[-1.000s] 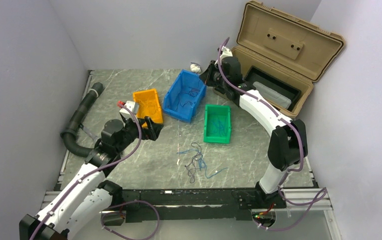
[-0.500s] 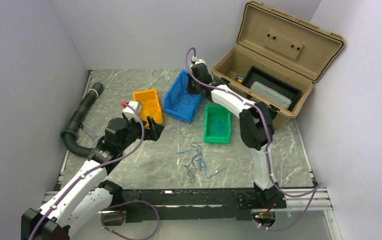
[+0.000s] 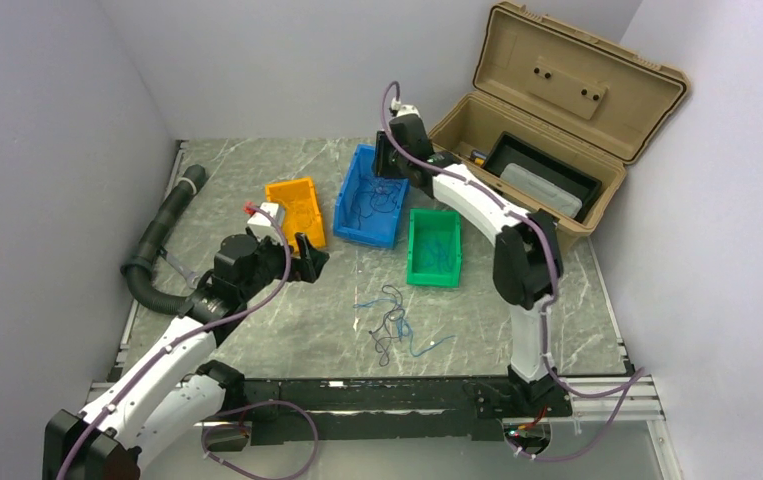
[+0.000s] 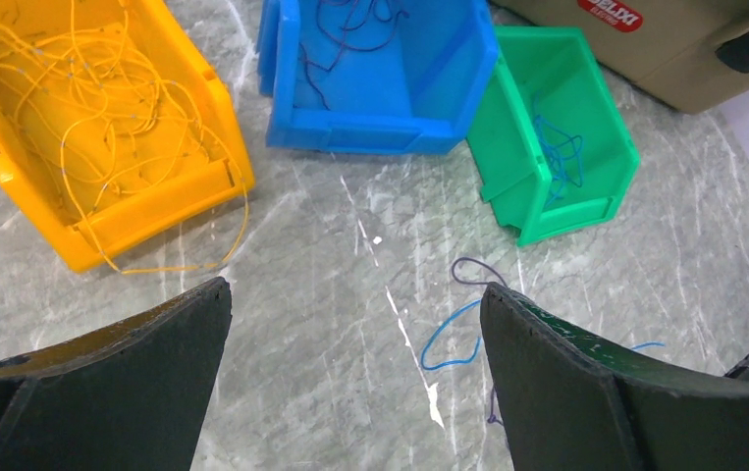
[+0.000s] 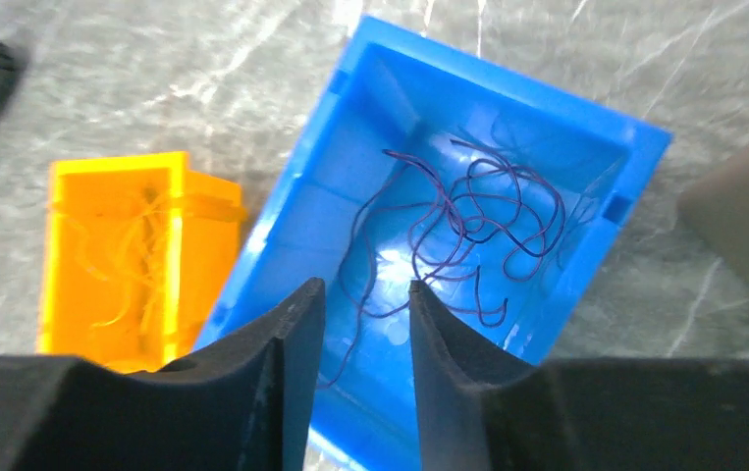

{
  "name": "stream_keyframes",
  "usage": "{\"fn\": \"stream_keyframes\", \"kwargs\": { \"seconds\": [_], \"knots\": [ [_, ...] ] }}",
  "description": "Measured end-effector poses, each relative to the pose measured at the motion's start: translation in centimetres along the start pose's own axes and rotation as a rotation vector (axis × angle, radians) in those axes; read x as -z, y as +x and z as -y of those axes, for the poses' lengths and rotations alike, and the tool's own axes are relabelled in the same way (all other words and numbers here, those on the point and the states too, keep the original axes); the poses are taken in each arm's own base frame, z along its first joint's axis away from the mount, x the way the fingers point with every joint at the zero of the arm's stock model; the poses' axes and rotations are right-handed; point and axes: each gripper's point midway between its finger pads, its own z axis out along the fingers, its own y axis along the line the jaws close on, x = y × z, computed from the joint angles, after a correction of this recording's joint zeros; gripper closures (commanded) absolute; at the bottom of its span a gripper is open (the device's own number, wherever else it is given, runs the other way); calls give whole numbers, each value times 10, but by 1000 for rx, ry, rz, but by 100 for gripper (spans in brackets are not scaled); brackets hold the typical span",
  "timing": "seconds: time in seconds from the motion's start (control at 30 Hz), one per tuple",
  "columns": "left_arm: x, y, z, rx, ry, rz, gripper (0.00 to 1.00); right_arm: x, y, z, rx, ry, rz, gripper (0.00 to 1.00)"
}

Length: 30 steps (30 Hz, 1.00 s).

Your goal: Untangle the cables

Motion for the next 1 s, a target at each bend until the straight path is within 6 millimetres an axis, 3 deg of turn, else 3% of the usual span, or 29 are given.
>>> {"fn": "stream_keyframes", "kwargs": {
  "seconds": [0.1, 0.2, 0.27, 0.33, 0.5, 0.67, 0.83, 1.0],
  "knots": [
    [-1, 5, -7, 11, -37, -19, 1, 37, -25, -9, 0, -33, 62, 47],
    [0, 8, -18, 50, -105, -28, 1, 80, -42, -16, 1, -72, 120, 26],
    [1, 9, -26, 78, -156, -23, 1, 107, -44, -16, 3, -92, 148, 4],
    [2, 10, -31, 97, -189, -18, 1, 126, -38, -15, 9, -111, 157, 0],
    [1, 10, -29, 120, -186, -20, 1, 162, 11, 2, 25, -125, 98, 0],
    [-14, 25, -2, 122, -37, -98, 2, 198, 69, 14, 31, -159, 32, 6],
    [-24, 70, 43, 73, 111, -257, 5, 230, 121, 18, 13, -215, -21, 17],
    [-22, 108, 79, 28, 223, -383, 9, 239, 188, 26, -15, -236, -158, 22]
  ]
}}
